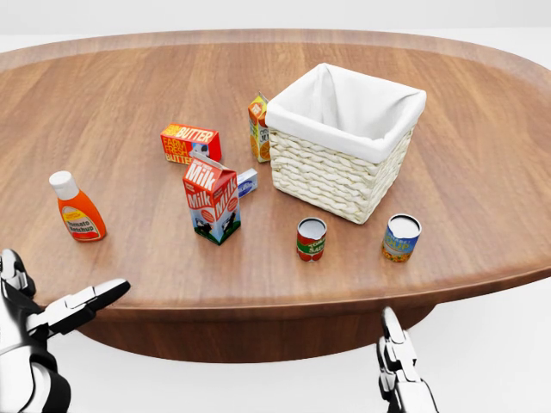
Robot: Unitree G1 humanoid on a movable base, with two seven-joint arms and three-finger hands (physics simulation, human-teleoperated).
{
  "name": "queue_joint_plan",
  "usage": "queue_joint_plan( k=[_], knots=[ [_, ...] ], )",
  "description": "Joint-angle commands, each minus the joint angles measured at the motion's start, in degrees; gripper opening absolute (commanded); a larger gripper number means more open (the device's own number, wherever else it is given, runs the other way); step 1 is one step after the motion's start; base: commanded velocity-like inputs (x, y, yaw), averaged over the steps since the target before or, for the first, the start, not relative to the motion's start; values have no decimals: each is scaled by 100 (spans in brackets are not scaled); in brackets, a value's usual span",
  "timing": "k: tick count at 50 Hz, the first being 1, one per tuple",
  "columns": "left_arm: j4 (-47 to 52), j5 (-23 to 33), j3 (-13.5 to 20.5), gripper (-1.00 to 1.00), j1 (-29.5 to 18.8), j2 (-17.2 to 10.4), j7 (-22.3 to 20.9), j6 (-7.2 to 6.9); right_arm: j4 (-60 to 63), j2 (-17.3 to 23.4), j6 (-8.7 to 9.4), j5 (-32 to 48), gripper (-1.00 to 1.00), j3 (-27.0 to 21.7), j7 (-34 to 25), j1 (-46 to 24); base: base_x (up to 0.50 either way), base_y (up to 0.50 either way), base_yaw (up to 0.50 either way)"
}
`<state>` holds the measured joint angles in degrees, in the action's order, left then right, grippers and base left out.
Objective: Pick up the alphabet soup, and put it in the basket.
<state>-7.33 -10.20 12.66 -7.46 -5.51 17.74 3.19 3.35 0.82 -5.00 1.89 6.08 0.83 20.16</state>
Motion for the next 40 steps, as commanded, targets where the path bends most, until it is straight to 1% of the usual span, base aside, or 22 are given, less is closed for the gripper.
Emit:
queue_joint_plan(
  k=[1,2,5,8,9,10,11,13,15,19,23,30,31,37,40],
  knots=[
    [92,-229,235,100,-54,-166,377,181,-265,182,0,-169,100,104,-87,607,0,0,0],
    [63,-234,261,100,-81,-184,397,181,-394,180,0,-198,100,72,-128,545,0,0,0],
    [183,-266,288,100,-46,-208,418,181,27,180,0,-184,100,90,-165,706,0,0,0],
    [-12,-268,313,100,-114,-240,377,181,156,178,0,-163,100,110,-143,797,0,0,0],
    [48,-296,338,100,-101,-254,396,181,514,144,0,-216,100,210,-65,1004,0,0,0],
    [53,-300,338,100,-99,-256,399,181,543,165,0,-224,100,234,-35,1015,0,0,0],
    [144,-338,380,100,-77,-256,445,181,267,231,0,-24,100,126,-11,829,0,0,0],
    [240,-348,416,100,-55,-285,440,181,18,235,0,-49,100,37,-70,694,0,0,0],
    [277,-323,443,100,-40,-311,446,181,127,196,0,-3,100,24,-85,757,0,0,0],
    [206,-344,566,100,-87,-410,435,181,130,175,0,-6,100,-5,-112,769,0,0,0],
    [-50,-414,682,100,-178,-532,436,181,553,181,0,132,100,167,24,1054,0,0,0],
    [-250,-524,886,100,-266,-773,513,181,478,255,0,-22,100,26,-29,905,0,0,0],
    [-448,-535,916,100,-316,-803,496,181,485,248,0,-27,100,8,-55,920,0,0,0],
    [-493,-604,918,100,-357,-881,552,181,537,192,0,42,100,-62,-91,1007,0,0,0],
    [-622,-655,986,100,-411,-965,565,181,723,185,0,99,100,8,-55,1156,0,0,0]
  ],
)
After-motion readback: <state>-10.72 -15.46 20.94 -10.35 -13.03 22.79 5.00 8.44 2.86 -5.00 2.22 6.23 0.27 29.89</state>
